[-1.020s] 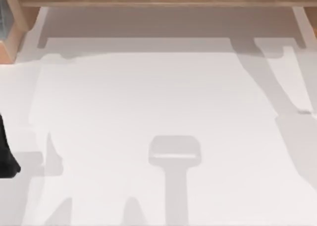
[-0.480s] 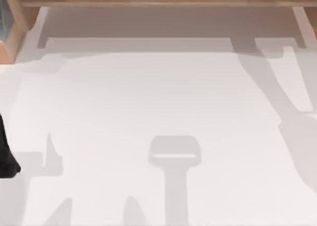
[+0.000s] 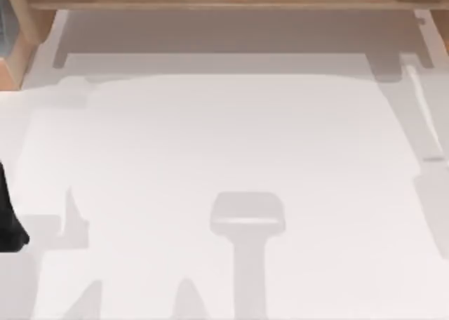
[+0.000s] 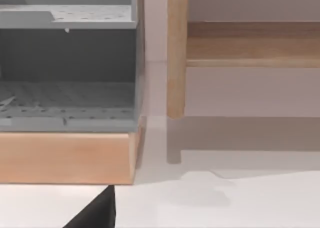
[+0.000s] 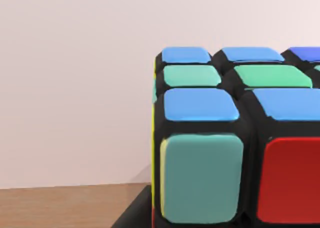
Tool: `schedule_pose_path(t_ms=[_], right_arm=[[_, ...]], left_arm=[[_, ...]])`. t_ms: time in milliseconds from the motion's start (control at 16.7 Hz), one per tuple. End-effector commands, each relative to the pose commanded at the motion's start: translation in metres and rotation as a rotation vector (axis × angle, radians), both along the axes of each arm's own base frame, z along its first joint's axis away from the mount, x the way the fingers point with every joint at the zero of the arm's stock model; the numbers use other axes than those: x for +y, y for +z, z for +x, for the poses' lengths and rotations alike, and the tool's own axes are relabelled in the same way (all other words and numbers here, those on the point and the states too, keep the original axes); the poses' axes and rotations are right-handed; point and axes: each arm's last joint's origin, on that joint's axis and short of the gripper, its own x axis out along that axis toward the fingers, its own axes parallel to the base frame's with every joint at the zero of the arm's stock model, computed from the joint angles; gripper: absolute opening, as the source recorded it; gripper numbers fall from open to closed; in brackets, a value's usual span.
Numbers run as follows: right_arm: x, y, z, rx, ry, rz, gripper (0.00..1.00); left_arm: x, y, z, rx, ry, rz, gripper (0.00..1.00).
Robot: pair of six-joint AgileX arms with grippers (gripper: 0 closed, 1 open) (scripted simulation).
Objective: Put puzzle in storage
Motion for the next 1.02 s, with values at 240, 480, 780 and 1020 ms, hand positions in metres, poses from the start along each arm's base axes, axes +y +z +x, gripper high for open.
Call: schedule_pose_path(t_ms=[240,480,780,1020], right_arm=[[-0.097,0.030,-0.008,0.027,-0.177,-0.066,0.00],[-0.193,0.028,-0.022,0.206,-0.341,-0.110,0.00],[-0.270,-0.020,-0.027,0.587,-0.393,-0.064,0.00],[-0.281,-0.092,-0.003,0.960,-0.272,0.018,0.00]], left_arm=[[0.000,0.000,0.000,0.000,0.000,0.000,1.00],[0.000,0.000,0.000,0.000,0.000,0.000,1.00],[0.000,0.000,0.000,0.000,0.000,0.000,1.00],[0.000,0.000,0.000,0.000,0.000,0.000,1.00]])
